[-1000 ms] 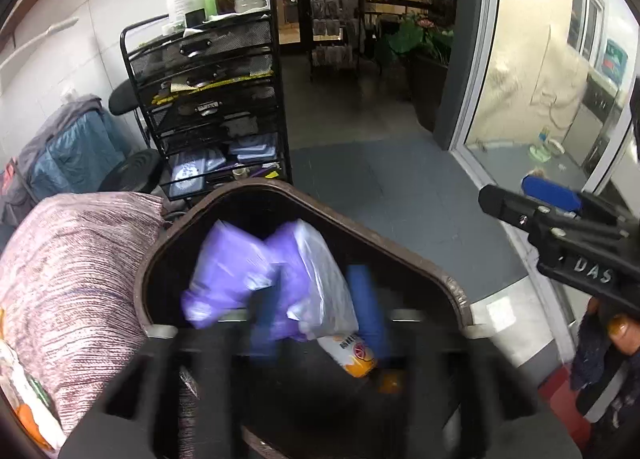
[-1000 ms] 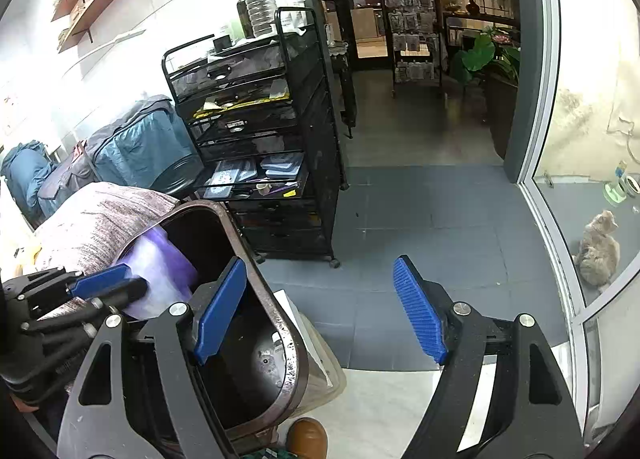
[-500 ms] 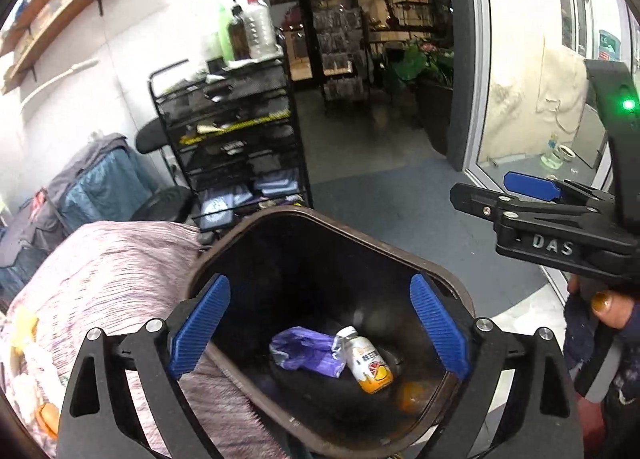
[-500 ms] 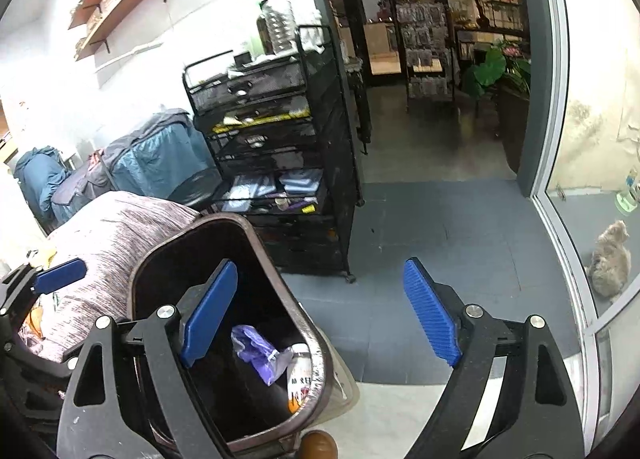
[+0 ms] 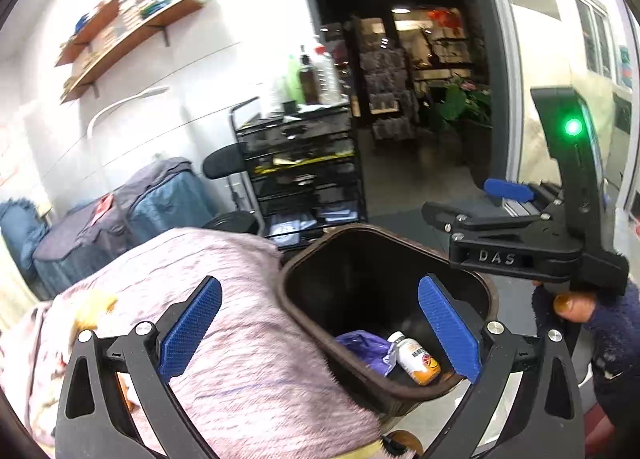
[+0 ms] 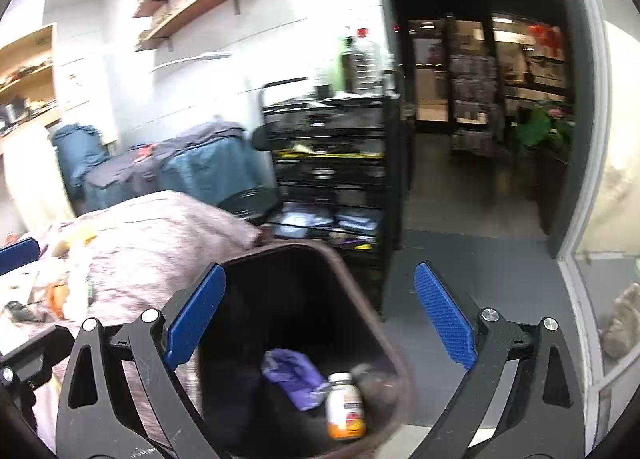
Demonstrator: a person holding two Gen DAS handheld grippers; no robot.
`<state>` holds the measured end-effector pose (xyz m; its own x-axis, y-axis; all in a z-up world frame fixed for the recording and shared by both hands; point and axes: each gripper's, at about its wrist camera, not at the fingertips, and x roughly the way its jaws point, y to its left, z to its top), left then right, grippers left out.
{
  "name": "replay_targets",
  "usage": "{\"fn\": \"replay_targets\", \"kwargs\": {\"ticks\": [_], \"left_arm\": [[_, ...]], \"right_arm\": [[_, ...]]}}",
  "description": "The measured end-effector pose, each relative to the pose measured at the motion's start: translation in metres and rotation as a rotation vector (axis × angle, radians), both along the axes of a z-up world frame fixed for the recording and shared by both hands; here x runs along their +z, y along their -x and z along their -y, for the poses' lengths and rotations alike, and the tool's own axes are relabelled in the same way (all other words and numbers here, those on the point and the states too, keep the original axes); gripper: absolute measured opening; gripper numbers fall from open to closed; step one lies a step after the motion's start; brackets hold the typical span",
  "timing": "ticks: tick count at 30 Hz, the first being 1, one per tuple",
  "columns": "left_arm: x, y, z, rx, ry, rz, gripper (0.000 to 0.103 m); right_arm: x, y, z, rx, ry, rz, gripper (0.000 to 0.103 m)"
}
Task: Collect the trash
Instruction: 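Move both open grippers back from the bin to the bed, then grasp the green milk carton with the right gripper while the left grasps the crumpled glove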
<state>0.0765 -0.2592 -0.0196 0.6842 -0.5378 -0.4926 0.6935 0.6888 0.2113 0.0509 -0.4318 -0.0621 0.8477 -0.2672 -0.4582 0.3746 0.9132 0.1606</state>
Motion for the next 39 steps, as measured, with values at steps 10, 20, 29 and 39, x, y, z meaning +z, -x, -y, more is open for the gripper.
{"fn": "replay_targets", "kwargs": {"ticks": [10, 20, 29, 39], "left_arm": [[0.004, -0.007, -0.073, 0.174, 0.038, -0.028, 0.097], [-0.007, -0.028, -0.17, 0.375, 0.122, -0.146, 0.097], [-0.019, -0.036, -0.271, 0.581, 0.184, -0.182, 0.097], [-0.038, -0.046, -0.348, 0.718, 0.136, -0.233, 0.097]], "right_arm": [[0.008, -0.034, -0.076, 0.235, 0.054, -0.021, 0.094], [0.015, -0.065, -0.162, 0.501, 0.058, -0.044, 0.094], [0.016, -0.095, -0.236, 0.698, 0.091, -0.135, 0.094], [0.016, -0.123, -0.332, 1.044, 0.211, -0.225, 0.094]]}}
